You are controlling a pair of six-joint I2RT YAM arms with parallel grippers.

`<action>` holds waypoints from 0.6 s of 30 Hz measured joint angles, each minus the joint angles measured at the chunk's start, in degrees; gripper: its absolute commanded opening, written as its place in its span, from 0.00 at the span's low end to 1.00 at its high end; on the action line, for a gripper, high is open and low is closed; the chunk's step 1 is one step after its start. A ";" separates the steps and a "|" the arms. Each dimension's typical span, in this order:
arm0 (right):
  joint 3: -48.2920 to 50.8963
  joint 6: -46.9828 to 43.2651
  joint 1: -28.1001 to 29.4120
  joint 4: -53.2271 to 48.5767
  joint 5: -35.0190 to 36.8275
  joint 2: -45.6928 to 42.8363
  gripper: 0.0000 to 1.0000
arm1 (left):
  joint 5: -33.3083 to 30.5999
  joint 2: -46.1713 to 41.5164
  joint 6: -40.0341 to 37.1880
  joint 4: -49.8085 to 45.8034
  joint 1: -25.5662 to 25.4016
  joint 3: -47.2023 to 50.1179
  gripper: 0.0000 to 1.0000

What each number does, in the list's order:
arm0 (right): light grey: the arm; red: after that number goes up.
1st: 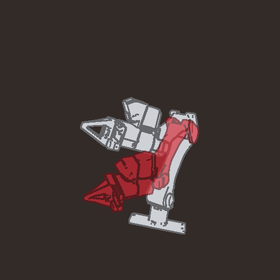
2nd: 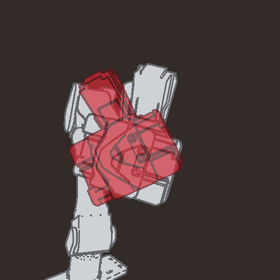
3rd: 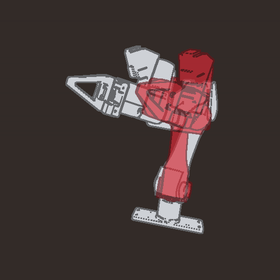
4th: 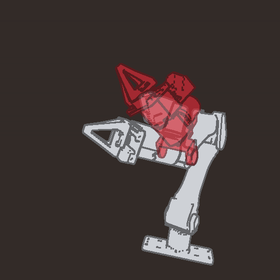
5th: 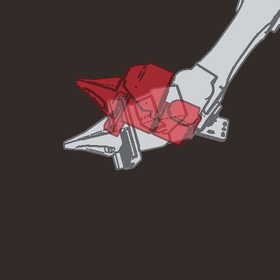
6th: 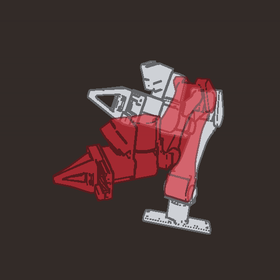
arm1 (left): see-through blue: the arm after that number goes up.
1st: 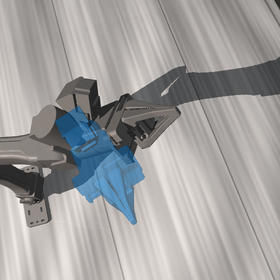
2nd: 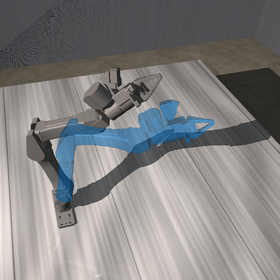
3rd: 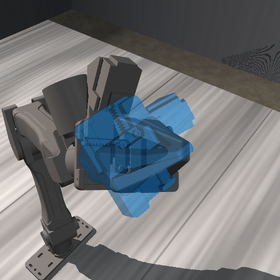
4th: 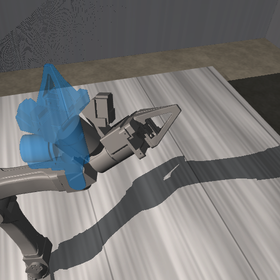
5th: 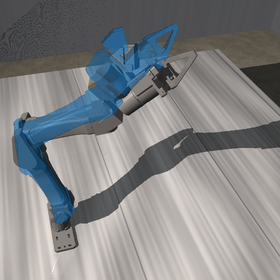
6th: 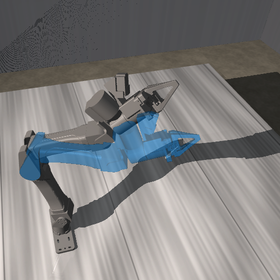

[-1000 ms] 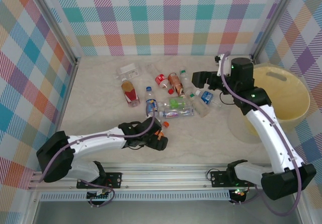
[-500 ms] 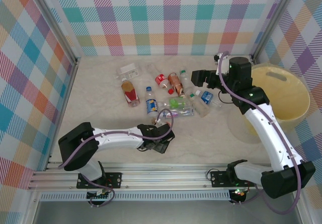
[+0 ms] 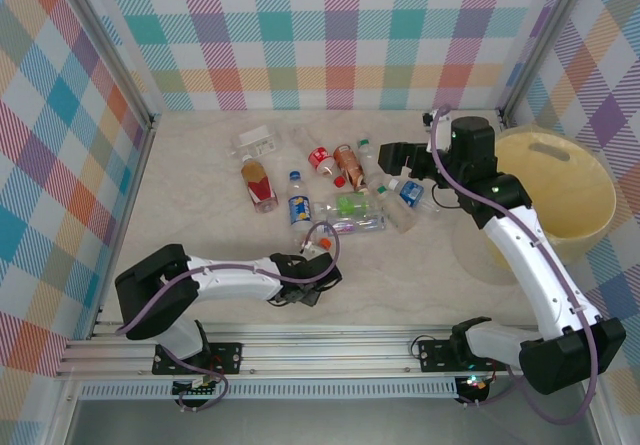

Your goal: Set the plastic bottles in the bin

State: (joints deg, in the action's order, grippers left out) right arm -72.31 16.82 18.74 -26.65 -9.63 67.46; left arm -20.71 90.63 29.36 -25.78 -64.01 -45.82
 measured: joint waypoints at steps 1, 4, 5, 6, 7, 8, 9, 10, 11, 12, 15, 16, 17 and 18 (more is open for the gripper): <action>0.00 0.20 0.04 0.09 0.02 0.00 1.00 | -0.13 -0.33 0.04 0.39 0.02 0.33 0.48; 0.00 0.35 0.04 0.11 0.15 0.07 1.00 | -0.11 -1.33 0.28 0.87 0.09 1.33 0.43; 0.00 0.33 0.04 0.15 0.20 0.13 1.00 | 0.04 -1.81 0.42 0.85 0.24 1.73 0.42; 0.00 0.35 0.04 0.17 0.22 0.28 1.00 | 0.22 -2.58 0.48 0.87 0.42 2.23 0.40; 0.04 0.35 0.04 0.22 0.20 0.39 1.00 | 0.39 -3.67 0.61 0.85 0.72 2.78 0.39; 0.15 0.33 0.04 0.35 0.20 0.50 1.00 | 0.70 -4.79 0.63 0.90 1.11 3.19 0.38; 0.28 0.35 0.04 0.46 0.20 0.61 1.00 | 1.29 -6.45 0.66 0.92 1.64 3.61 0.38; 0.37 0.35 0.04 0.52 0.17 0.72 1.00 | 2.03 -8.35 0.70 1.09 2.32 3.82 0.37; 0.39 0.37 0.04 0.55 0.15 0.76 1.00 | 2.75 -10.03 0.83 1.49 3.10 3.91 0.37; 0.44 0.48 0.04 0.63 0.00 0.87 1.00 | 3.63 -11.91 0.87 2.12 4.17 3.91 0.37; 0.90 1.51 0.04 1.66 -0.98 0.94 1.00 | 7.34 -17.07 1.27 4.24 8.15 3.67 0.37; 1.14 2.05 0.04 2.12 -1.55 0.94 1.00 | 8.79 -18.58 1.29 5.25 9.64 3.56 0.37; 1.38 2.49 0.04 2.54 -1.90 0.94 1.00 | 9.99 -19.63 1.29 6.14 10.67 3.45 0.36; 1.57 2.97 0.04 2.89 -2.34 0.96 1.00 | 11.61 -20.87 1.29 7.23 12.13 3.17 0.36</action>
State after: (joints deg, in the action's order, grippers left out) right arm -70.74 19.79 18.79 -23.77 -11.97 68.42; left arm -9.10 69.76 30.65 -18.55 -51.88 -42.65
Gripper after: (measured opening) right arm 0.996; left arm 0.533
